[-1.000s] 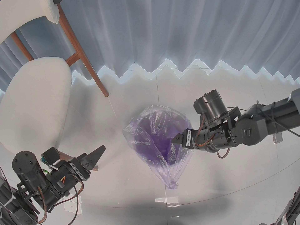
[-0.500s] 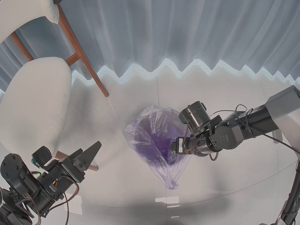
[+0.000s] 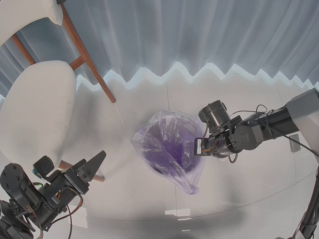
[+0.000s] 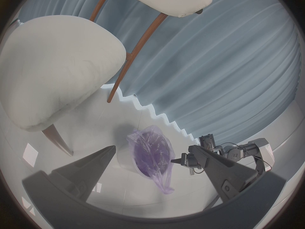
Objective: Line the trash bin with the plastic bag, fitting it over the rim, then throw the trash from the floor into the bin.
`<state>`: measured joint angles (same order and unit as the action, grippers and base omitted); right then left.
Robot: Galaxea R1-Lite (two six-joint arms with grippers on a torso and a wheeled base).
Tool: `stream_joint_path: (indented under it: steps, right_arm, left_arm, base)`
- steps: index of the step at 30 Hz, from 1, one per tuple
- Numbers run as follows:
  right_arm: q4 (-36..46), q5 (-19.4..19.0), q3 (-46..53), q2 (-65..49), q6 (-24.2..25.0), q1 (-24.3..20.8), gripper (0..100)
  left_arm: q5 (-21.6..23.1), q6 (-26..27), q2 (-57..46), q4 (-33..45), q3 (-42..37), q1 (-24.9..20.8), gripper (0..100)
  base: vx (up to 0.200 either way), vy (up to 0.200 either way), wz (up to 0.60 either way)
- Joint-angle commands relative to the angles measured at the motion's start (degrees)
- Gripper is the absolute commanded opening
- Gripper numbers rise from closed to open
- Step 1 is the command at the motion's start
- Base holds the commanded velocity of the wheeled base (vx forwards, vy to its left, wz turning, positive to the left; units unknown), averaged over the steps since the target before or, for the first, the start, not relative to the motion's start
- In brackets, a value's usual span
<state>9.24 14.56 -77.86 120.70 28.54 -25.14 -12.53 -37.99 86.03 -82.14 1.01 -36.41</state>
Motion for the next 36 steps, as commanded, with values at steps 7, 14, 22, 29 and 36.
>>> stream_joint_path:
  steps: [7, 14, 22, 29, 36]
  right_arm:
    - [-0.45, -0.23, 4.38, -2.49, -0.85, 4.92, 0]
    - [-4.23, -0.32, 7.81, -0.99, -0.41, 6.5, 0]
    - [-14.16, -0.32, 13.79, 2.35, -0.24, 7.47, 0]
    - [-20.05, -0.41, 14.32, 5.25, 0.91, 7.56, 0]
    - [-24.8, -0.49, 14.58, 8.32, 0.99, 8.35, 0]
  left_arm:
    - [-0.04, -0.07, 0.02, 2.07, -1.01, -0.06, 100]
    - [-0.12, -0.07, -0.07, 2.51, -1.01, -0.06, 100]
    - [-1.79, -0.16, -0.6, 3.57, -1.01, 0.2, 100]
    - [-1.97, -0.6, -1.3, 5.32, -1.01, 0.29, 100]
    - [-2.94, -0.6, -1.13, 5.41, -1.01, 0.29, 100]
  base:
    - [0.0, 0.0, 0.0]
    - [0.0, 0.0, 0.0]
    - [0.0, 0.0, 0.0]
    - [0.0, 0.0, 0.0]
    - [0.0, 0.0, 0.0]
